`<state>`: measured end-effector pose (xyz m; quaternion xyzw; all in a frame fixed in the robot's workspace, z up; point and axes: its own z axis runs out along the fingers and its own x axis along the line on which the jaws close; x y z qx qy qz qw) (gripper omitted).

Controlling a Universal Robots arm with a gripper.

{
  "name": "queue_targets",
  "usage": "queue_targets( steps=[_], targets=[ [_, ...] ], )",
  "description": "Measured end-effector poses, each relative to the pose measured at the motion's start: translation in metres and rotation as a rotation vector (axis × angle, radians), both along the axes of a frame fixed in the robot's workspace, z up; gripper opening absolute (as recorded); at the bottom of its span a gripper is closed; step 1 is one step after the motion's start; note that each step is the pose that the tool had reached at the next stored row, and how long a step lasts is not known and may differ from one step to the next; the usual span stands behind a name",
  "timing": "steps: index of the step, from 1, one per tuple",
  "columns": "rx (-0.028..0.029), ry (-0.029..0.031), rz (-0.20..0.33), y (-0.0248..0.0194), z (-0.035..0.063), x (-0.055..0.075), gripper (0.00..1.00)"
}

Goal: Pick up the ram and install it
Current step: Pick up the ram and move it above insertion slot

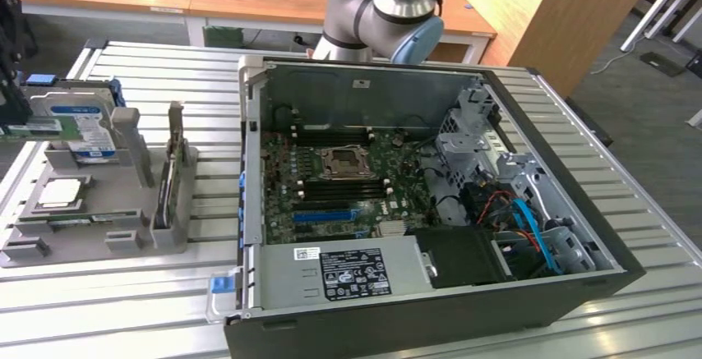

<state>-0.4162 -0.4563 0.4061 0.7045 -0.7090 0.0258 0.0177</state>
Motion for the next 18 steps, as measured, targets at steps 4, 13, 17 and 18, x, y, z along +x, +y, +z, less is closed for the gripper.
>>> queue_targets(
  steps=[4, 13, 17, 18],
  targets=[
    [0.0, -0.0001, 0.0, 0.0, 0.0125, 0.0, 0.12],
    [0.0, -0.0001, 0.0, 0.0, 0.0235, 0.0, 0.12],
    [-0.0001, 0.0002, 0.002, 0.0, 0.0237, 0.001, 0.12],
    [0.0, 0.0, 0.005, -0.0001, 0.0236, 0.002, 0.12]
  ],
)
